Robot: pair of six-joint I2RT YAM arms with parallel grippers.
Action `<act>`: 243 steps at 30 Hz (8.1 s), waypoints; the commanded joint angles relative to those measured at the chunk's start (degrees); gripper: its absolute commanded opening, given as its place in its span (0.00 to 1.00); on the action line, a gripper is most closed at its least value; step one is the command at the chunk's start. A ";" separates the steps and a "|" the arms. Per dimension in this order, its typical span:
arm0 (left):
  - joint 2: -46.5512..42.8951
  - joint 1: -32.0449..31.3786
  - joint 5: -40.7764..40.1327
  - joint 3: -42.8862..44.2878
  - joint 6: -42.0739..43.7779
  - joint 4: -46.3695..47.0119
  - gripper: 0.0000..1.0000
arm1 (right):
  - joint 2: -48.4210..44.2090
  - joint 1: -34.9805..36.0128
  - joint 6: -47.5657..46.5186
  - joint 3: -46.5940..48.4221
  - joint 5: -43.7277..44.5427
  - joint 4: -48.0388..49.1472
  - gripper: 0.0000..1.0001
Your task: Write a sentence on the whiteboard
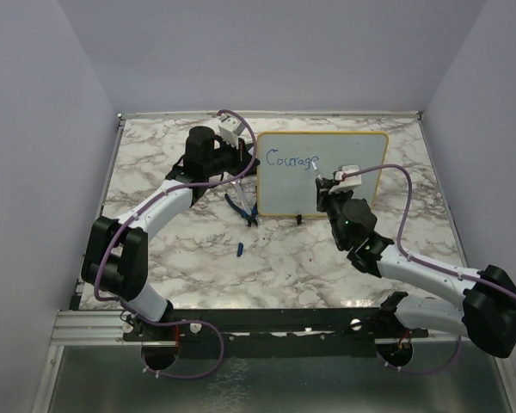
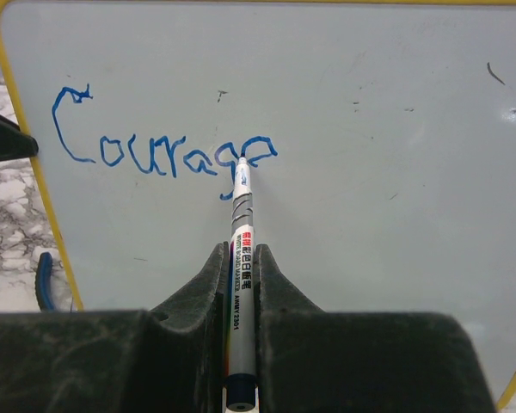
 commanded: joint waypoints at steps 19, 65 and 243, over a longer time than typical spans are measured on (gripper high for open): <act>-1.72 -0.89 1.24 -0.18 0.98 -1.82 0.00 | -1.91 -0.38 1.73 -2.38 4.55 -4.61 0.01; -2.33 -0.88 0.36 -0.18 1.28 -2.40 0.00 | -15.37 -5.07 2.70 -6.20 1.60 -7.54 0.01; -2.99 -0.87 0.64 -0.27 1.45 -2.49 0.00 | -13.46 -7.66 5.18 -6.06 3.57 -10.50 0.01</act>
